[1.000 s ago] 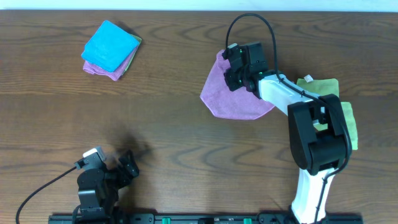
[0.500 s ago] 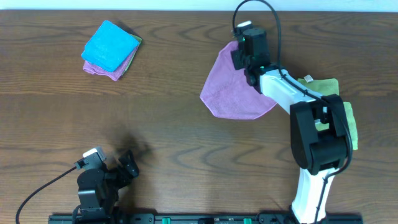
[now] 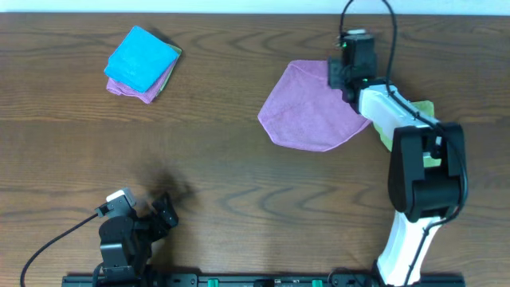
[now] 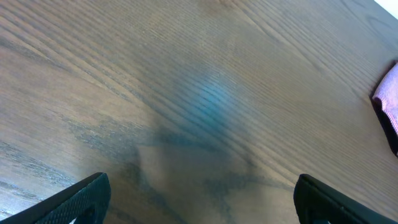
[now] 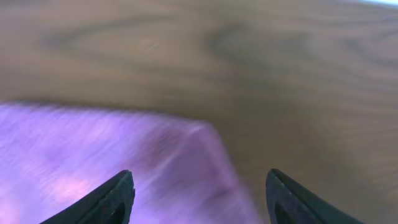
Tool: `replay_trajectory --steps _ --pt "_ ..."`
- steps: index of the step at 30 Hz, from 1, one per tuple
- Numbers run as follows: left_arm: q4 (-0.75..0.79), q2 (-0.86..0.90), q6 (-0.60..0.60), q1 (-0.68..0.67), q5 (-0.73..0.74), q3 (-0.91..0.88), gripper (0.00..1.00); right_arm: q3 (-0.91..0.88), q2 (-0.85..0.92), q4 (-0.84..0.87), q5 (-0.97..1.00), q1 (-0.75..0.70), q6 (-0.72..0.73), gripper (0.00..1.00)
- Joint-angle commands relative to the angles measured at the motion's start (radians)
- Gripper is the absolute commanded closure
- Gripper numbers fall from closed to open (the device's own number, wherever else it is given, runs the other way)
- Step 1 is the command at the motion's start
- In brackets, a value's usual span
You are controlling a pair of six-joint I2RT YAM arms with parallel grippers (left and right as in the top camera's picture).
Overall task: Fold the cloth
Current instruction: 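Lower the purple cloth onto the table center and release it, then regrasp the purple cloth edge with the right gripper and spread it flat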
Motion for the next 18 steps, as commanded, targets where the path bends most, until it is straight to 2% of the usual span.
replay_trajectory --steps 1,5,9,14,18 --pt "-0.010 -0.007 -0.012 0.005 0.006 -0.019 0.05 0.013 -0.114 -0.096 -0.172 0.062 -0.015 0.32" --pt "-0.010 -0.007 -0.012 0.005 0.006 -0.019 0.05 0.013 -0.174 -0.325 -0.323 0.139 -0.131 0.32" --pt "-0.010 -0.006 -0.012 0.005 0.006 -0.019 0.05 0.012 -0.177 -0.507 -0.368 0.218 -0.206 0.30" --pt "-0.010 -0.007 -0.012 0.005 0.006 -0.019 0.05 0.010 -0.176 -0.605 -0.365 0.281 -0.240 0.28" --pt "-0.010 -0.007 -0.012 0.005 0.006 -0.019 0.05 0.010 -0.169 -0.608 -0.362 0.290 -0.242 0.28"
